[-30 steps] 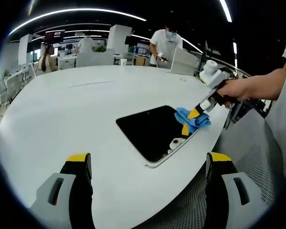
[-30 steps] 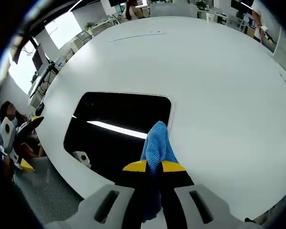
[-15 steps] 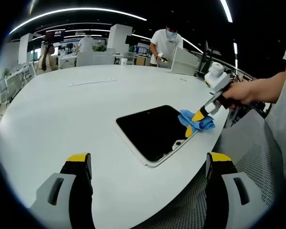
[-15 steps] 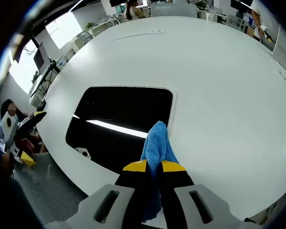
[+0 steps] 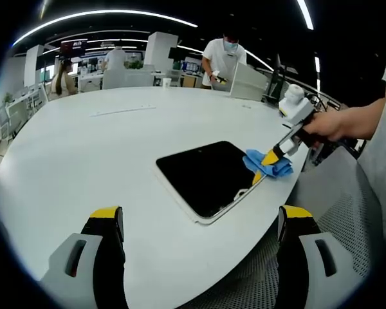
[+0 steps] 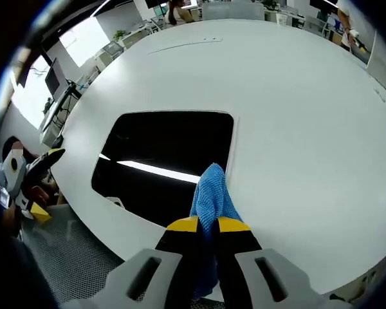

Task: Wipe the mirror surface with the cleaning cloth until all visible marks leave the cleaned area.

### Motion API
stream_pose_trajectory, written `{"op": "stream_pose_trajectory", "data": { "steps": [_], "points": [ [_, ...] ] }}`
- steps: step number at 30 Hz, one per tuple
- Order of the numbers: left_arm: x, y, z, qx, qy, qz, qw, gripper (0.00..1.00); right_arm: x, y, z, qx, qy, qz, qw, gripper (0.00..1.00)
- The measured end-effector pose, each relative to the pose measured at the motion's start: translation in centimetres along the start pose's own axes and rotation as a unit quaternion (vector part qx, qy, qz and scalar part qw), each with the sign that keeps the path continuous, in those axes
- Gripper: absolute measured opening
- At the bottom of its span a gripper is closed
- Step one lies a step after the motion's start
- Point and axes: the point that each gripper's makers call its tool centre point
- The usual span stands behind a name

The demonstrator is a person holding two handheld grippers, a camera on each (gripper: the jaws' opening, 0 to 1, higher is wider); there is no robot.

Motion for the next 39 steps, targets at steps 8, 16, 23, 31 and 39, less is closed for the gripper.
{"op": "stream_pose_trajectory", "data": {
  "steps": [8,16,23,31,39],
  "points": [
    [0.0,0.0,0.0,0.0,-0.001,0.002,1.0,0.99,-0.5,-0.2,0.2,-0.003,0.025,0.005,0.9997,0.03],
    [-0.1,-0.1,0.0,0.0,-0.002,0.002,1.0,0.99,-1.7,0.1,0.4,-0.008,0.018,0.014,0.9997,0.02],
    [-0.2,-0.1,0.0,0.001,-0.003,0.003,1.0,0.99,-2.4,0.3,0.6,-0.013,0.019,0.019,0.9996,0.02],
    [-0.3,-0.1,-0.1,-0.001,-0.001,0.006,1.0,0.99,-4.1,0.5,1.0,-0.02,0.022,0.029,0.9992,0.02],
    [-0.3,0.0,-0.2,-0.003,-0.002,0.002,1.0,0.99,-5.9,0.6,1.4,-0.021,0.011,0.036,0.9991,0.03]
  ]
}}
Point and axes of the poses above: the point that each gripper's makers call its tool centre point, and the gripper's own axes: y roughly forward along the fingers, x roughly to its right, z roughly out of its top, and after that the axes turned 10 degrees about -z, right-handed
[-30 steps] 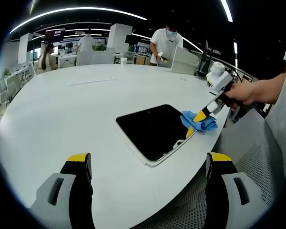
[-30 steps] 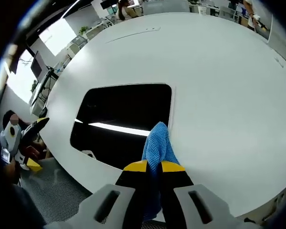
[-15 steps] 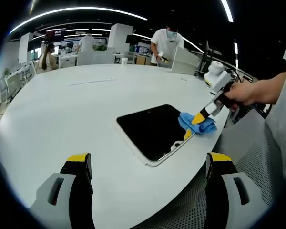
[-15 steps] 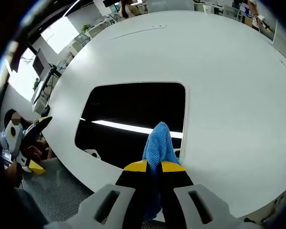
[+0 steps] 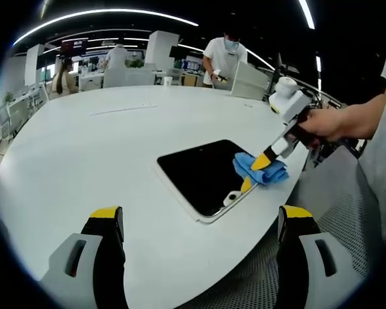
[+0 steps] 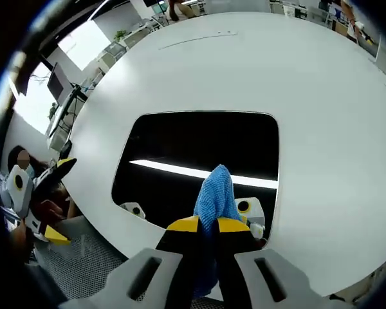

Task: Wipe the mirror surface with the cleaning cloth until all visible marks leave the cleaned area.

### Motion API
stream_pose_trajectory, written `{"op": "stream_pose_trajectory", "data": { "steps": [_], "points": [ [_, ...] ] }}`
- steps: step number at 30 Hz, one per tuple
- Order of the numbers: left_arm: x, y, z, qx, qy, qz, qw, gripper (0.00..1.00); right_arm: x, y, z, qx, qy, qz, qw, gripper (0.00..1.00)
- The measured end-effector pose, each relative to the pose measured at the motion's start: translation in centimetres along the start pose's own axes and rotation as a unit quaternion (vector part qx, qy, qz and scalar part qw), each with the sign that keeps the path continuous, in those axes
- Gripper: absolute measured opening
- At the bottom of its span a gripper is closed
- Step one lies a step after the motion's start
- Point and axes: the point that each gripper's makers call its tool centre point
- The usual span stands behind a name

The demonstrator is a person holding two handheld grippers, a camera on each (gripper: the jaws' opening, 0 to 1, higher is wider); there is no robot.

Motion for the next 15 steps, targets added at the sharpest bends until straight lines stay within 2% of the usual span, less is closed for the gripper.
{"op": "stream_pose_trajectory", "data": {
  "steps": [15],
  "points": [
    [-0.2,0.3,-0.2,-0.002,0.002,-0.003,1.0,0.99,-3.2,0.6,0.5,0.004,-0.015,0.012,0.9998,0.03]
  ]
}}
Point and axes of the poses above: the point that each gripper's makers call its tool centre point, and the gripper's own axes: y roughly forward along the fingers, x roughly to its right, z roughly out of its top, and after that the axes turned 10 degrees about -z, right-handed
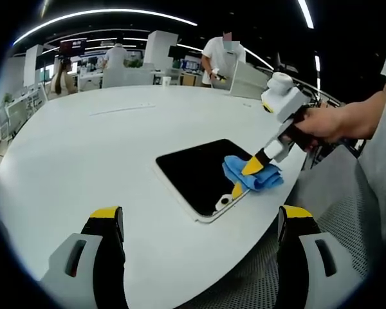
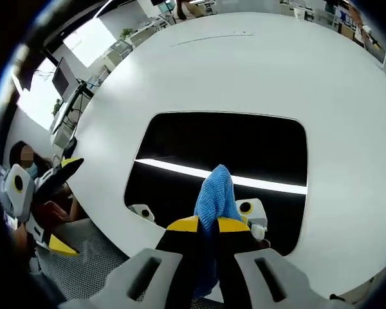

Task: Wipe the mirror surface with the cleaning cloth until all visible marks leave the cleaned area.

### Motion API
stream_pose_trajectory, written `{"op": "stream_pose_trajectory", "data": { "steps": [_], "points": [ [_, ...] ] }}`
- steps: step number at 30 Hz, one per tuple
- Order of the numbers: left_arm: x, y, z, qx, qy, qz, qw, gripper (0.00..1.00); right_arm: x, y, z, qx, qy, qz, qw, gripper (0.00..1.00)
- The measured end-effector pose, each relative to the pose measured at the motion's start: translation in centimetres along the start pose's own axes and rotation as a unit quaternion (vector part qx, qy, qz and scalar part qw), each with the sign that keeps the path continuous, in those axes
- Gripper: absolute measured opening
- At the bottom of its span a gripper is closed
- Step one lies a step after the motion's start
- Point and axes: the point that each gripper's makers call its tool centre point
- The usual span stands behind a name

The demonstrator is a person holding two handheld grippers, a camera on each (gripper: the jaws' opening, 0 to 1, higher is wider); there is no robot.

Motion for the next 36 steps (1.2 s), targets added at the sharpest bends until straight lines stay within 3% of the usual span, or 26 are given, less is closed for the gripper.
{"op": "stream_pose_trajectory", "data": {
  "steps": [36],
  "points": [
    [0.1,0.2,-0.7,-0.013,0.003,-0.003,0.9999,0.99,-6.9,1.2,1.1,-0.001,-0.039,0.04,0.9984,0.03]
  ]
}}
Point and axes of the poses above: the point that each gripper's makers call its tool centre point, and the gripper's own axes: y roughly forward along the fingers, x roughly to its right, z roughly out of its top, and after that the axes turned 10 degrees about -z, right-handed
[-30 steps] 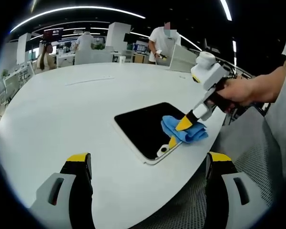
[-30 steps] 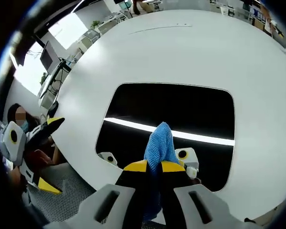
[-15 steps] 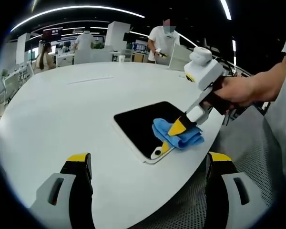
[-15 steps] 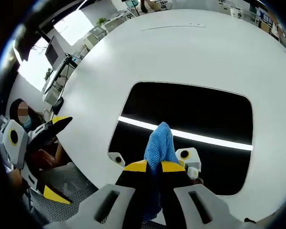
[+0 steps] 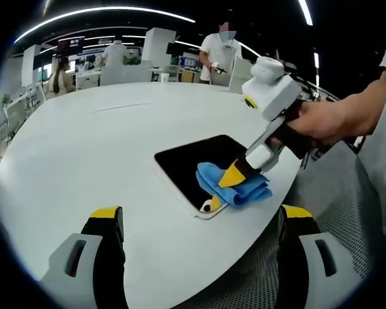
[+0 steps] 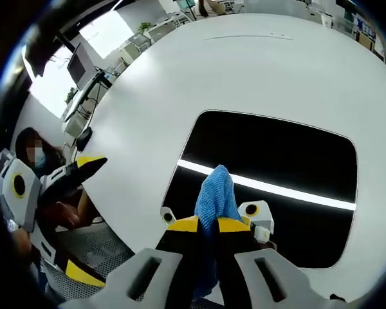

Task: Wipe the mirror surface with the cleaning cloth until all visible marks leave the cleaned area.

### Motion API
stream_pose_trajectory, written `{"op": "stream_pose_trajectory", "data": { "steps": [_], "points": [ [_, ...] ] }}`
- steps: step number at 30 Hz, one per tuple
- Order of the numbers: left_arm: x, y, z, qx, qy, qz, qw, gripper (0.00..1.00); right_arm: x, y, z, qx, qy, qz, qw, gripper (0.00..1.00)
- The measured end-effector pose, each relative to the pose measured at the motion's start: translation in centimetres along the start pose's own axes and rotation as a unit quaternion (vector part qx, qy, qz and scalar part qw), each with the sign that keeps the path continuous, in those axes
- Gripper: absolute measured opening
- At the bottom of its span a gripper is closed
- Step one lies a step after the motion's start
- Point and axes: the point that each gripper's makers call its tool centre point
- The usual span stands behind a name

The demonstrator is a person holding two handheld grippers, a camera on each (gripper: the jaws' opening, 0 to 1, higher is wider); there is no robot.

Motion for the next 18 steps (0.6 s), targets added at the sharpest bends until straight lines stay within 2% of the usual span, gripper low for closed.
{"op": "stream_pose_trajectory", "data": {
  "steps": [8,18],
  "points": [
    [0.2,0.0,-0.1,-0.004,0.0,-0.002,1.0,0.99,-1.0,0.3,0.4,-0.001,0.013,0.014,0.9998,0.03],
    [0.2,0.0,-0.1,-0.004,0.0,-0.003,1.0,0.99,-2.1,0.5,0.8,-0.006,-0.001,0.017,0.9998,0.03]
  ]
}}
Point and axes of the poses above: the point that each gripper's makers call its tool centre point, and the gripper's own axes: y roughly forward along the fingers, x roughly to its right, z roughly out of its top, and after that the axes turned 10 degrees about -z, right-handed
